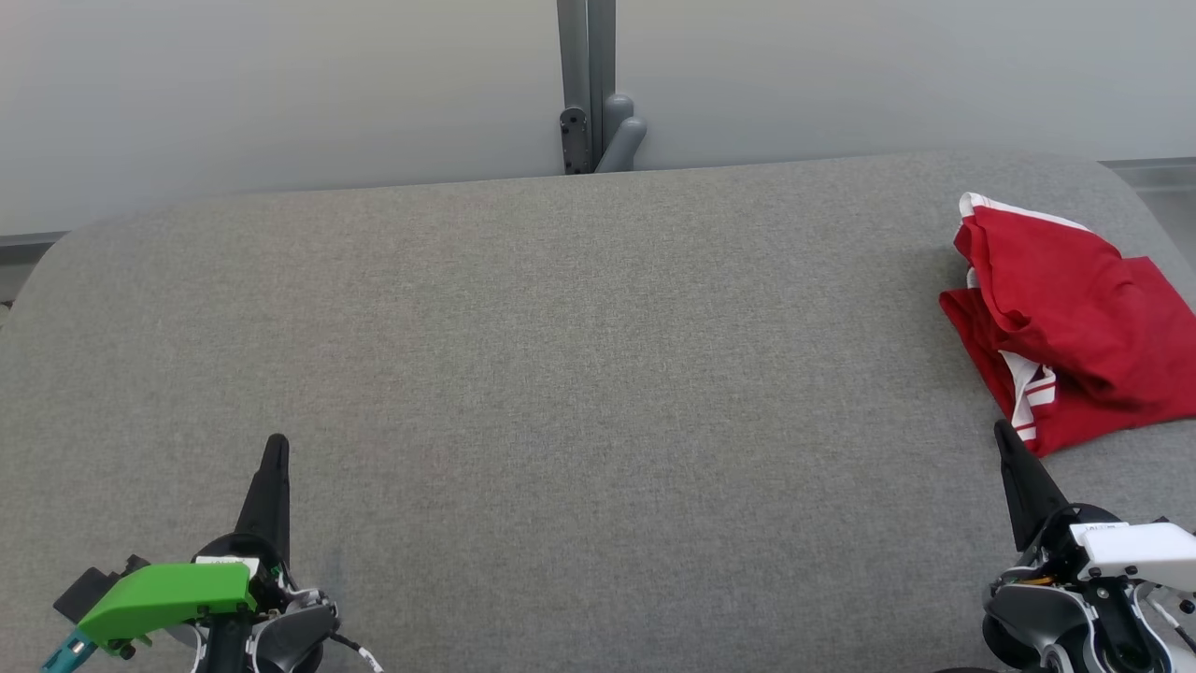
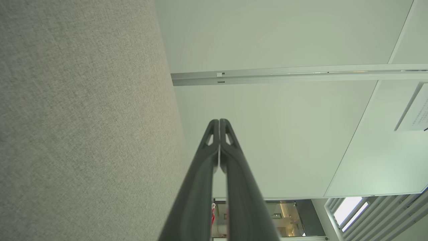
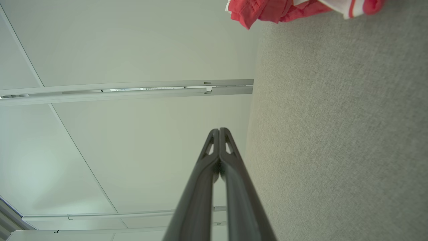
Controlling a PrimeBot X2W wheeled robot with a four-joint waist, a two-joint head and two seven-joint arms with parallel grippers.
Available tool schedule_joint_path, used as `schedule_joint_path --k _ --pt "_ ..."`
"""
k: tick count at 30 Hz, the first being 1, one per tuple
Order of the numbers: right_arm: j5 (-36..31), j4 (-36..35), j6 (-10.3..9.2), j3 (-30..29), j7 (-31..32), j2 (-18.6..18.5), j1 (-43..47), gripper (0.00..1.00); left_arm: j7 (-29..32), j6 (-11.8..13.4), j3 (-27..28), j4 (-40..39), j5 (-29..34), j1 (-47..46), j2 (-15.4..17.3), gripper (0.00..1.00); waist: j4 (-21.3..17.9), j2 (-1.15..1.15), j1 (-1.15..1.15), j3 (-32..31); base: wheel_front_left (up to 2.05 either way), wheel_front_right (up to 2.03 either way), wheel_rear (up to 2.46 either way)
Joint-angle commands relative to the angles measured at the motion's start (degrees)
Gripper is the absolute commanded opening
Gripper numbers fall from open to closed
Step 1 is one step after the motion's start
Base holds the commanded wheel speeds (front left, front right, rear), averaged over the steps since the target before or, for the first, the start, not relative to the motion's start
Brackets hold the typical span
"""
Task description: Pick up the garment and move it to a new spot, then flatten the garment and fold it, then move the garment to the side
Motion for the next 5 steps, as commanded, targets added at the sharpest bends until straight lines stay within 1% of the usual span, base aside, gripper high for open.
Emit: schedule_joint_path --k 1,5 --pt "0.47 0.11 0.02 -0.07 0.04 -0.03 -0.54 0.0 0.12 -0.21 0.17 -0.21 0.21 -0.63 0.16 0.0 0.0 0.0 0.0 0.0 0.0 0.0 0.0" --pt "0.47 0.11 0.02 -0.07 0.04 -0.03 -0.54 0.0 0.12 -0.21 0.16 -0.21 0.21 -0.64 0.15 0.0 0.0 0.0 0.0 0.0 0.0 0.0 0.0"
